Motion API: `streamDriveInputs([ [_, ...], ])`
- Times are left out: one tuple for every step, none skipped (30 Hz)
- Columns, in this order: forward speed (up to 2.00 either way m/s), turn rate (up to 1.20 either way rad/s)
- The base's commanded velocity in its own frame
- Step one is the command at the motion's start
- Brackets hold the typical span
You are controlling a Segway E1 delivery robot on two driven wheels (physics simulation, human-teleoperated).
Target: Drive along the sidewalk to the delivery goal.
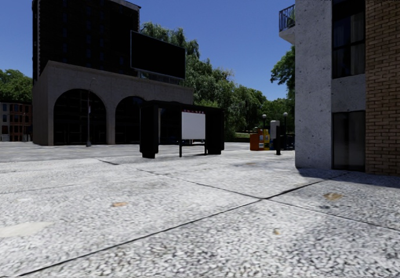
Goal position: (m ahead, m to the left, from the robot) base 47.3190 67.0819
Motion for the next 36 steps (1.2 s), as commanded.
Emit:
streamDriveInputs([
  [2.0,0.0],
  [2.0,0.0],
  [2.0,0.0],
  [2.0,0.0],
  [2.0,0.0],
  [2.0,0.0],
  [2.0,0.0],
  [2.0,0.0],
  [2.0,0.0],
  [2.0,0.0],
  [2.0,0.0],
  [2.0,0.0],
  [2.0,0.0],
  [2.0,0.0],
  [2.0,0.0],
  [2.0,0.0],
  [2.0,0.0],
  [2.0,0.0],
  [2.0,0.0],
  [2.0,0.0],
  [2.0,0.0],
  [2.0,0.0],
  [2.0,0.0],
  [2.0,0.0],
  [2.0,0.0],
  [2.0,0.0],
  [2.0,0.0],
  [2.0,0.0],
  [2.0,0.0],
  [2.0,0.0],
  [2.0,0.0],
  [2.0,0.0],
  [2.0,0.0],
  [2.0,0.0],
  [2.0,0.0],
  [2.0,0.0],
])
